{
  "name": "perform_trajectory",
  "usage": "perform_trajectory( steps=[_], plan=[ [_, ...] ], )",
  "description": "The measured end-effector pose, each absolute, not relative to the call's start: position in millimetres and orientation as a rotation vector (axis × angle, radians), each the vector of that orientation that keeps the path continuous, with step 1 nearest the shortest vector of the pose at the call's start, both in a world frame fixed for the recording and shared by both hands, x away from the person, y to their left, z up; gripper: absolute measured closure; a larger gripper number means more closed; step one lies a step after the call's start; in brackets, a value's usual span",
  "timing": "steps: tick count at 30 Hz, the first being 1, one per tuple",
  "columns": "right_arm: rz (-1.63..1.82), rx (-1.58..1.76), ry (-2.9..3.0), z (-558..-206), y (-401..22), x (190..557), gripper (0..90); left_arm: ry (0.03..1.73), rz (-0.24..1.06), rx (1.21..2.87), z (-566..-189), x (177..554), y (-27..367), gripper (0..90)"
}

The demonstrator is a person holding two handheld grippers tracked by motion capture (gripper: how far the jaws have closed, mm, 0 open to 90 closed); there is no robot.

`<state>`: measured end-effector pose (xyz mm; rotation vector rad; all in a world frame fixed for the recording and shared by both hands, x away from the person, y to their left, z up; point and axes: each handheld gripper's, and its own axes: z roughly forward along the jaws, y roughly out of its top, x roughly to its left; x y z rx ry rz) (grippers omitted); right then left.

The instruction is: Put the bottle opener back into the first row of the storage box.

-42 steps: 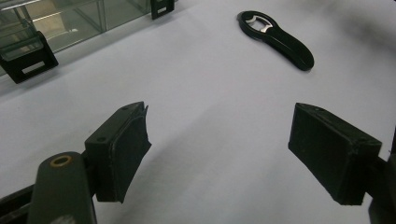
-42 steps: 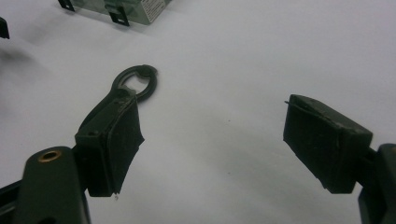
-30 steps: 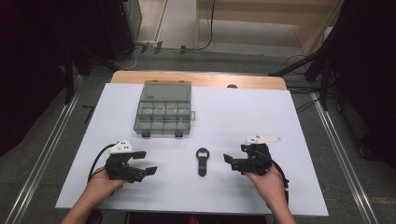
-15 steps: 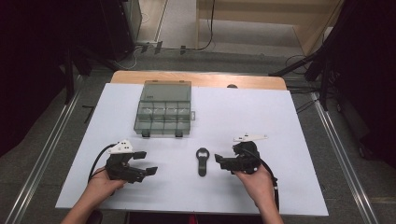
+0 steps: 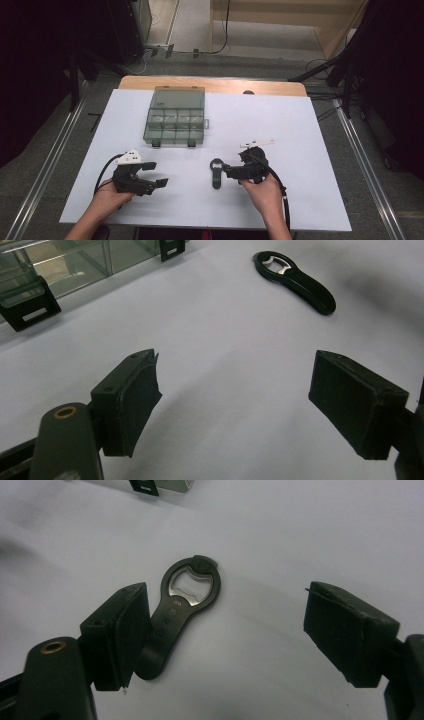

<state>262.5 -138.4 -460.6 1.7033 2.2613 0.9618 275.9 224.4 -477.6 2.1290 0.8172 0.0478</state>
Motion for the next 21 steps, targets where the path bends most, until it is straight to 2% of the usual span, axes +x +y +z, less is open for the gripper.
perform_trajectory(
  steps=[21],
  plan=[
    [0.759, 1.817, 2.352, -460.1, -93.5, 278.3, 25.7, 0.817, 0.047, 2.130, -478.5, 277.0, 222.6, 19.5]
  ],
)
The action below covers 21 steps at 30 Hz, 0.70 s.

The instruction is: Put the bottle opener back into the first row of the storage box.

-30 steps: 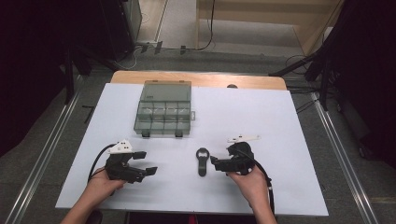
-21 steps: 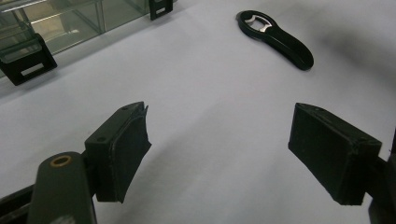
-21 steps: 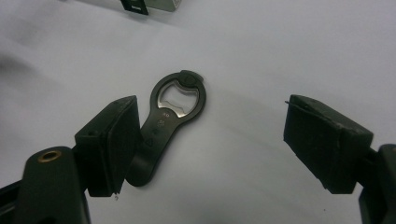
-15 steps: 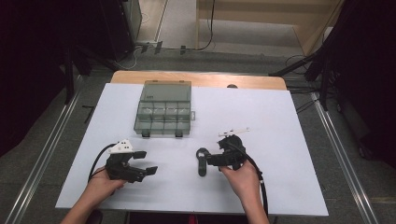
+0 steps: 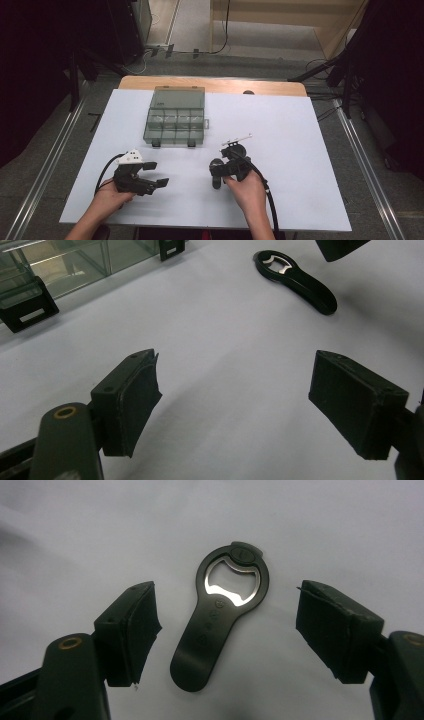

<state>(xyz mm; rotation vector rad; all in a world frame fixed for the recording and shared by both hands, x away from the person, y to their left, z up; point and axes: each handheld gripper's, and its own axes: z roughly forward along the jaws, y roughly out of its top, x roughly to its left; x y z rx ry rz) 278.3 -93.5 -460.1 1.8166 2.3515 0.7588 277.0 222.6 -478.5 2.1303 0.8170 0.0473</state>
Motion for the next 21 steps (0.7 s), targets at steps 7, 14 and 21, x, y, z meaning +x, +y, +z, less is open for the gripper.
perform_trajectory(
  steps=[7, 14, 21],
  plan=[
    [0.675, 1.822, 2.379, -457.0, -84.3, 282.9, 30.4, 0.814, 0.057, 2.141, -478.8, 276.2, 222.8, 19.5],
    [0.618, 1.884, 2.461, -464.1, -77.0, 289.1, 38.6, 0.812, 0.055, 2.145, -478.9, 276.3, 222.4, 19.5],
    [0.478, 1.955, 2.444, -465.9, -71.6, 293.3, 45.4, 0.804, 0.056, 2.154, -478.9, 275.2, 221.1, 19.5]
  ],
)
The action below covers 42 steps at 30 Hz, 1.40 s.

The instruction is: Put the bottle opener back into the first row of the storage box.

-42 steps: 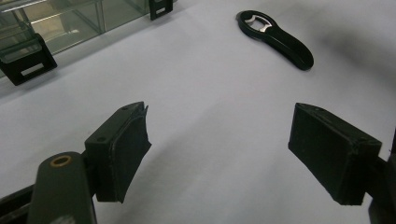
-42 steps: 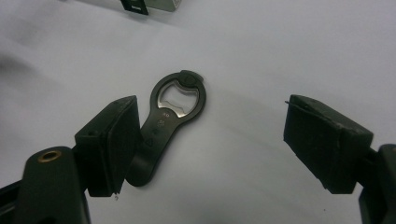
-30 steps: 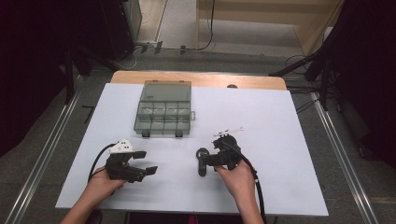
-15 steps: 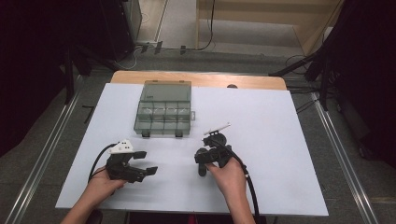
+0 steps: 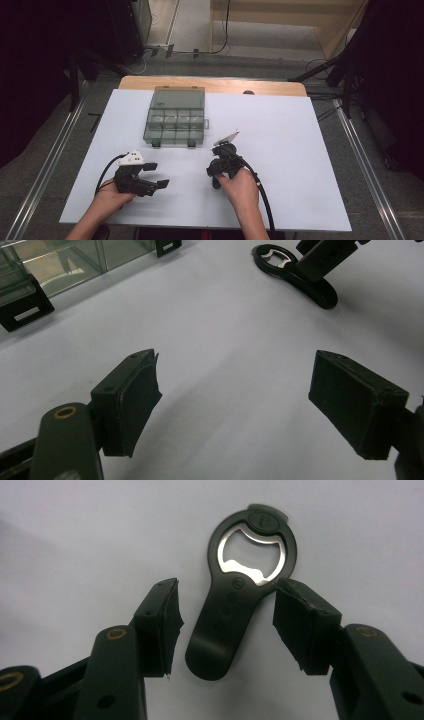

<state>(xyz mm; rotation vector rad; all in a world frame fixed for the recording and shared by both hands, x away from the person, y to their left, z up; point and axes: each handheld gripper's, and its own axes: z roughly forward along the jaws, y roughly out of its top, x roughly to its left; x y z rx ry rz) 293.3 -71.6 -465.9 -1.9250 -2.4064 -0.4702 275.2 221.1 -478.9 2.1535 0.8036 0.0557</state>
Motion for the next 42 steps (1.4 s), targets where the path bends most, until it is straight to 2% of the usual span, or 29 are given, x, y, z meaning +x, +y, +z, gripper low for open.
perform_trajectory(
  steps=[22, 35, 42],
  plan=[
    [-0.314, -1.961, -2.318, -474.9, -64.0, 299.8, 52.1, 0.802, 0.057, 2.155, -478.9, 275.3, 221.1, 19.5],
    [-0.386, -1.980, -2.409, -477.2, -65.7, 287.6, 65.4, 0.798, 0.058, 2.159, -479.0, 275.5, 219.3, 19.5],
    [-0.441, -1.929, -2.429, -477.7, -71.4, 286.0, 66.3, 0.800, 0.056, 2.155, -479.2, 275.9, 220.0, 19.5]
  ],
)
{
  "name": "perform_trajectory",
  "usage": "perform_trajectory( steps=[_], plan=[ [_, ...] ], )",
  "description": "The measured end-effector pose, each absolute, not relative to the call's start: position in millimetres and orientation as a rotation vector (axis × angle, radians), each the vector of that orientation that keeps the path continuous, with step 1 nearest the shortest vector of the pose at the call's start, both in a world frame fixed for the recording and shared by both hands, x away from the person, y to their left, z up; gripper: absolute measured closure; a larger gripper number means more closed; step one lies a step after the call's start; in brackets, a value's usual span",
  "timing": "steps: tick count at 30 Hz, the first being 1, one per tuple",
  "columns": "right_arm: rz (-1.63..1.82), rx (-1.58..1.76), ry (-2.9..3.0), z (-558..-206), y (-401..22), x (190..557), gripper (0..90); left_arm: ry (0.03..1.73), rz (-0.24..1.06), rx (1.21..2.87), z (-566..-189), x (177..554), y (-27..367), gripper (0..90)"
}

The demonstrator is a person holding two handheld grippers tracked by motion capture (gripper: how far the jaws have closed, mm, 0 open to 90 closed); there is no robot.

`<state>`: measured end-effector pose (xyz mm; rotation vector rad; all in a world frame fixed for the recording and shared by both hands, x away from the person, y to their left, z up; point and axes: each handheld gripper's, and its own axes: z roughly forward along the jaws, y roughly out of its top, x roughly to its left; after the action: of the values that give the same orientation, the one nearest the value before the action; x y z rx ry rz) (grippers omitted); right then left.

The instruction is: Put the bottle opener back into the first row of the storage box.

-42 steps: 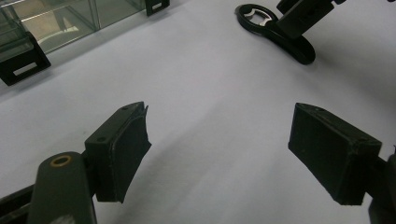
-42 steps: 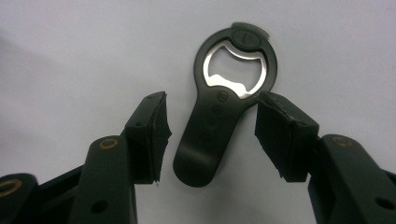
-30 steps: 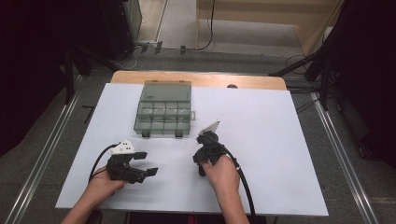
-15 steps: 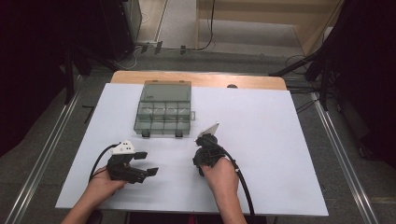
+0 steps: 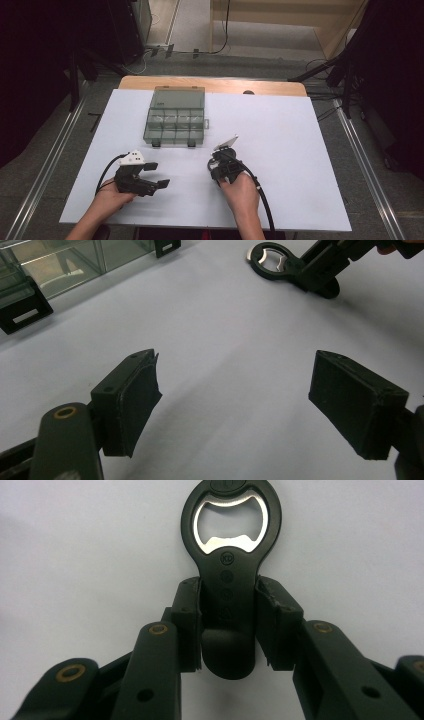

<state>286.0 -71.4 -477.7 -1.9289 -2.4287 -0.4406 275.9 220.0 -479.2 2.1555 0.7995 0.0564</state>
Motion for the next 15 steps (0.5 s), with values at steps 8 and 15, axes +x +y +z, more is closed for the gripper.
perform_trajectory(
  steps=[8, 15],
  plan=[
    [-0.532, -1.904, -2.440, -475.8, -79.3, 282.3, 66.4, 0.802, 0.059, 2.155, -479.0, 275.6, 220.9, 19.5],
    [-0.692, -1.865, -2.452, -463.4, -89.3, 282.2, 66.4, 0.802, 0.057, 2.153, -478.9, 275.4, 220.9, 19.5]
  ],
)
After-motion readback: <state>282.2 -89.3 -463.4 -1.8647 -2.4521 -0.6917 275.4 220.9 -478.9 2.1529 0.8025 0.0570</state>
